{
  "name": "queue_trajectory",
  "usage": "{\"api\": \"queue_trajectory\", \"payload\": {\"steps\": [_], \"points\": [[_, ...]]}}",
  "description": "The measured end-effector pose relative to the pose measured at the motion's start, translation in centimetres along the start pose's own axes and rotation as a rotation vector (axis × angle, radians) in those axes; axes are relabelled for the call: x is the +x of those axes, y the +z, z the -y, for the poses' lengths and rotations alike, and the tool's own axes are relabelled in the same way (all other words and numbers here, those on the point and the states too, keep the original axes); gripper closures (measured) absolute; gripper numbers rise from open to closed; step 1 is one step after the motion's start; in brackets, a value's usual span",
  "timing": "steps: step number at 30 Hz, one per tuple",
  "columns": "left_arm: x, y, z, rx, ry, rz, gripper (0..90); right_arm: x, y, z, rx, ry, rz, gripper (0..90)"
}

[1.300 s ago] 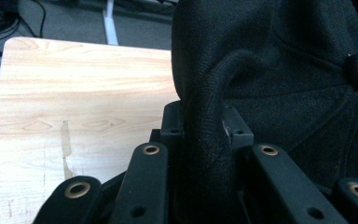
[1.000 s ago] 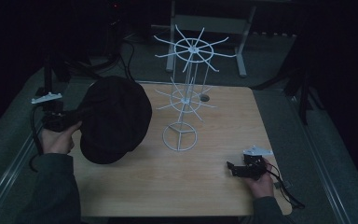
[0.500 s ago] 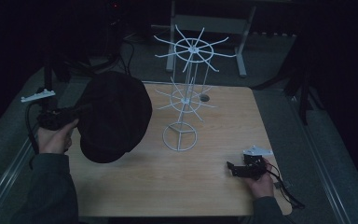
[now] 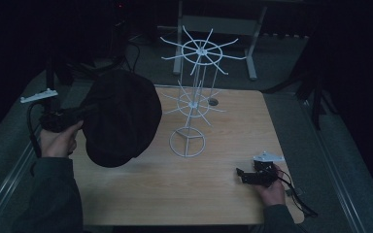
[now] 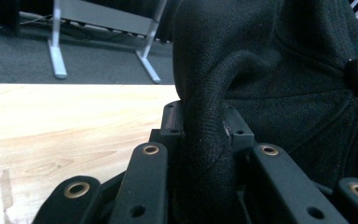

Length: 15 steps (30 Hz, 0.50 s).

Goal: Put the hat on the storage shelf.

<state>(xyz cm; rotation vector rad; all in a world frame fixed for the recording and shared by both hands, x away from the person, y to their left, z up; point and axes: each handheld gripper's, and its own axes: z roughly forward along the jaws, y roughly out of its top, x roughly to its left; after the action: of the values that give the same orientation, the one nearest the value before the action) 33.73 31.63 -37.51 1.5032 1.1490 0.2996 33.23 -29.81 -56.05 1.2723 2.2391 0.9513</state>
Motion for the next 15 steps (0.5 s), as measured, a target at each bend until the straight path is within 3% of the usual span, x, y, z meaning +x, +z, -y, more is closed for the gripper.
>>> {"api": "queue_trajectory", "payload": {"steps": [15], "points": [[-0.9, -0.4, -1.1, -0.032, 0.014, 0.052, 76.0, 0.0, 0.0, 0.0, -0.001, 0.001, 0.001, 13.2]]}}
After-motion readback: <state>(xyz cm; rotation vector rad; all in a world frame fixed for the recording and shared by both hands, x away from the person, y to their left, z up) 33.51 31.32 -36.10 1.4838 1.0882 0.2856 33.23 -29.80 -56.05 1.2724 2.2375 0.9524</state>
